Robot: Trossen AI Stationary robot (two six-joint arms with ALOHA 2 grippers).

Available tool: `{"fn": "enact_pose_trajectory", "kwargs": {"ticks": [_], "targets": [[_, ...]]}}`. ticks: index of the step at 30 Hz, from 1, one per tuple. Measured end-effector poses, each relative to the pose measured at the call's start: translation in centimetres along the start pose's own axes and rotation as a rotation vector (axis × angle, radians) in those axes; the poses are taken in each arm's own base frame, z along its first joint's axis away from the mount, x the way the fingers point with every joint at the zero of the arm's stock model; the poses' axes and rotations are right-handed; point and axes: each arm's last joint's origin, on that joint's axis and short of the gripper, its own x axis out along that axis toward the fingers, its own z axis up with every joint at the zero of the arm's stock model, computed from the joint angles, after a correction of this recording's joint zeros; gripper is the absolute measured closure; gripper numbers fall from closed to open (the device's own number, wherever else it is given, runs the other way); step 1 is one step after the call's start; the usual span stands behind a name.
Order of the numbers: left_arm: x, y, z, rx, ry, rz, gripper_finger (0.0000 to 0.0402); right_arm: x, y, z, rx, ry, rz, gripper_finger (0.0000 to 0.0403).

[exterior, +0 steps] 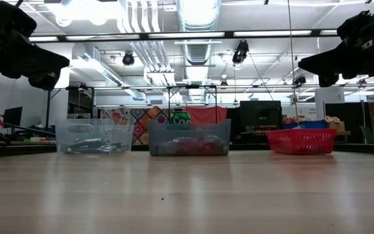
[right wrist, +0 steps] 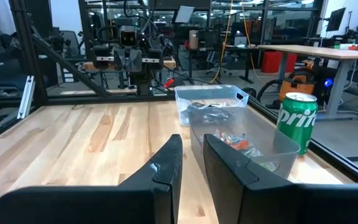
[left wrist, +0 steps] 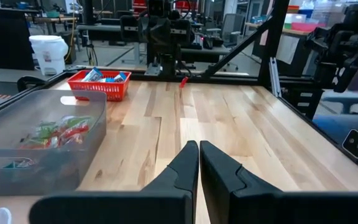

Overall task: Organize candy in baskets
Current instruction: Return to Home Position

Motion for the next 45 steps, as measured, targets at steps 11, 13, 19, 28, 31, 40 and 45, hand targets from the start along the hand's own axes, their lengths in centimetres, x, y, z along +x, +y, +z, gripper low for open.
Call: {"fn": "enact_pose_trajectory", "kwargs": {"ticks": [11, 13, 19, 28, 31, 40, 45], "targets": [[0.11, -0.03, -0.15, 0.007, 0.017, 0.002, 0.0401, 0.0, 0.0, 0.0, 0.001, 0.0, 0.0, 0.0344], [0.13, -0.03, -0.17, 0.008, 0.019, 0.002, 0.0401, 0.0, 0.0, 0.0, 0.0, 0.0, 0.0, 0.0344], [0.16, -0.04, -0.21, 0.01, 0.024, 0.003, 0.0402, 0.0, 0.0, -0.02, 0.0, 0.001, 0.0, 0.0344], [0.18, -0.04, -0.23, 0.01, 0.025, 0.003, 0.0402, 0.0, 0.0, -0.02, 0.0, 0.001, 0.0, 0.0344], [0.19, -0.05, -0.24, 0.01, 0.026, 0.003, 0.0402, 0.0, 0.0, -0.02, 0.001, 0.001, 0.0, 0.0344], [0.19, -0.05, -0.23, 0.01, 0.026, 0.003, 0.0402, 0.0, 0.0, -0.02, 0.0, 0.001, 0.0, 0.0344], [0.19, -0.05, -0.23, 0.01, 0.026, 0.003, 0.0402, 0.0, 0.0, -0.02, 0.0, 0.001, 0.0, 0.0344]]}}
